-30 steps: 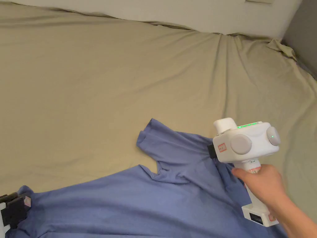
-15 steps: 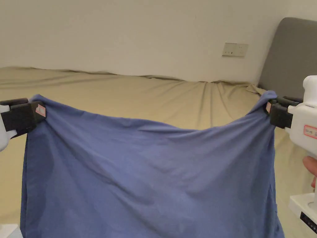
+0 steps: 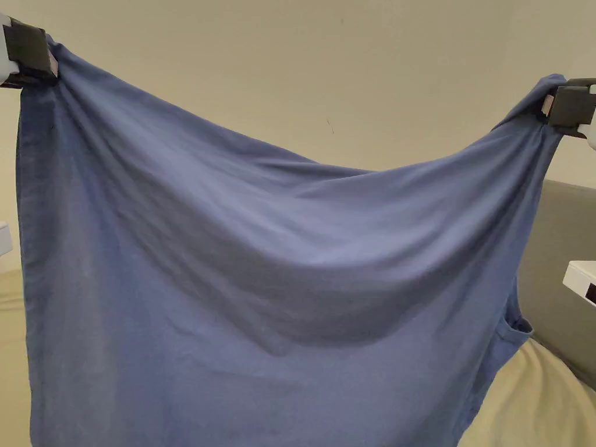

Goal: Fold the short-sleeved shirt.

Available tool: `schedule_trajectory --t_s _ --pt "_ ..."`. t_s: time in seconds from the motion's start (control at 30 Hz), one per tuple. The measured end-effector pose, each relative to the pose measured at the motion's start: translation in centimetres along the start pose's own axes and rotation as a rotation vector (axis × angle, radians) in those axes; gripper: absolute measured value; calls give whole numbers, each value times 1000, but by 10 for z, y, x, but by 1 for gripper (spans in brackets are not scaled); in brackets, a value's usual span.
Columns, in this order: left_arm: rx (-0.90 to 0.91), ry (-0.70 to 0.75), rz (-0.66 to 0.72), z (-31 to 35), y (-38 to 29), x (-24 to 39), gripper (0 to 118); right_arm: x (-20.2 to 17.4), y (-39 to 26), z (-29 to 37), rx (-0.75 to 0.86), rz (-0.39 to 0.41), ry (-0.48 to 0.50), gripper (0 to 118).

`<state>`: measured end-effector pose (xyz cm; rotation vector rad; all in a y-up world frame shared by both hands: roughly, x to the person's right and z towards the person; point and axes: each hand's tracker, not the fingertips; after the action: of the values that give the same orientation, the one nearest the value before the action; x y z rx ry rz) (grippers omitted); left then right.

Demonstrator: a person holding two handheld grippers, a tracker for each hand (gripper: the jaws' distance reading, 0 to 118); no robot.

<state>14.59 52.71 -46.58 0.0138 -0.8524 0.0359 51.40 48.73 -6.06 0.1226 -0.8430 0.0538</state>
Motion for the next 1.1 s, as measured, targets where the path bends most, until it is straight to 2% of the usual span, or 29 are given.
schedule_trajectory --t_s 0.13,0.27,0.47,0.67,0.77,0.87,1.0,1.1 --pt "9 74 -98 -48 21 -2 5 -4 20 -64 -4 -12 0 3" --pt "15 76 -63 -98 30 -11 5 -15 31 -123 5 6 -28 3" --pt "3 153 -92 -164 -10 -24 5 -20 17 -196 6 -2 -27 3" --pt "-62 -24 130 -218 -90 -59 5 -36 -54 -214 -24 44 -19 3" --pt "-119 35 85 -243 -136 -60 5 -38 -103 -226 -87 77 -12 3" --pt "-201 58 36 -268 -188 -58 5 -38 -162 -234 -159 61 0 3" --pt "-298 35 82 -287 -250 -57 5 -40 -233 -243 -279 37 10 3" --pt "-360 -10 132 -291 -278 -57 5 -40 -263 -244 -333 7 10 3"
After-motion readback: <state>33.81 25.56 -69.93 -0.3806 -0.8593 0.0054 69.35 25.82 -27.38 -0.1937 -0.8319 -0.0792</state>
